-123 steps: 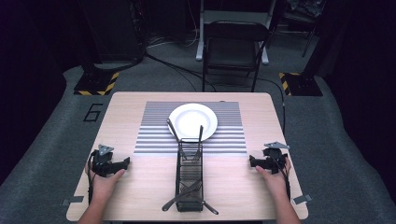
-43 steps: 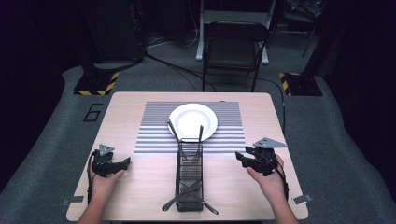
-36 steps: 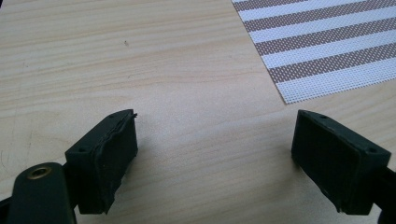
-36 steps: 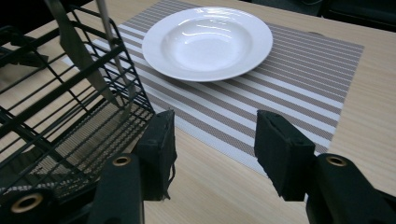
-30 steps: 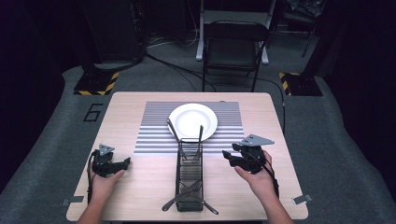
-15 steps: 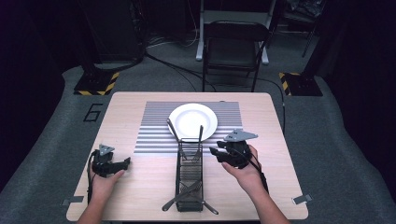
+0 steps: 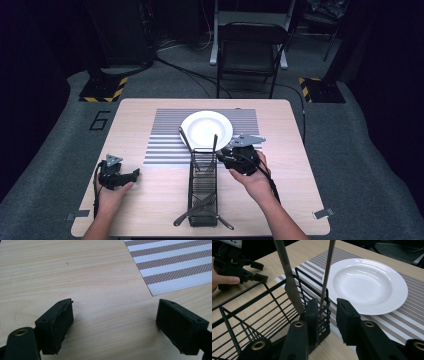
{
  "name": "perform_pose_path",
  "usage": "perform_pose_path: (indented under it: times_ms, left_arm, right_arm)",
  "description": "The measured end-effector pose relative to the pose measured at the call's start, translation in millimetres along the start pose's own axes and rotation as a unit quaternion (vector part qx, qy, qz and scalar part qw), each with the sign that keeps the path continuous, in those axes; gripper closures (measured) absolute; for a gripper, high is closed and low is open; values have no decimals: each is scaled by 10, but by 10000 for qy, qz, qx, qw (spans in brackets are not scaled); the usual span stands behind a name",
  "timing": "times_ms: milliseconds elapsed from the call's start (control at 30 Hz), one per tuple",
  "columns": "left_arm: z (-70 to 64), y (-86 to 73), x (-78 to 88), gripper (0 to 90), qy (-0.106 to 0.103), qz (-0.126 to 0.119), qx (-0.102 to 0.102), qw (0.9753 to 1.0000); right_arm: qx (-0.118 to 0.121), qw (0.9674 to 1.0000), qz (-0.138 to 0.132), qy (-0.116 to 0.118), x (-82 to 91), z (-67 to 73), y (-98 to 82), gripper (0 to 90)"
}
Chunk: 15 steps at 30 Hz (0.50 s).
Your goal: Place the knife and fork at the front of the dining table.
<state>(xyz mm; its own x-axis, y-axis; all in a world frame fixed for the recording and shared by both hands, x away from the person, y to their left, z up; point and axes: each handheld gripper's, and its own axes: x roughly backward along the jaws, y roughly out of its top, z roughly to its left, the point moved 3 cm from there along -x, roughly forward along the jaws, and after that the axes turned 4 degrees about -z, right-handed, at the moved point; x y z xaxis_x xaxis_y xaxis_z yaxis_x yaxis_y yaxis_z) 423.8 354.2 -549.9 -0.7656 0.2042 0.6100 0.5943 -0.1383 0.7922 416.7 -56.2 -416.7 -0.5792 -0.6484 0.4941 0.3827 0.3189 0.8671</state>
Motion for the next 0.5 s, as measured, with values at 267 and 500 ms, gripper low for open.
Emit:
perform_pose_path:
  times_ms: [267, 500]
  left_arm:
    - [0, 4, 3, 142, -32, 50, -9, 10000]
    - [1, 5, 2, 142, -40, 50, -18, 10000]
  right_arm:
    - [-40, 10000, -64, 32, -85, 2, 60, 733]
    - [-73, 9999, -17, 91, -154, 4, 93, 758]
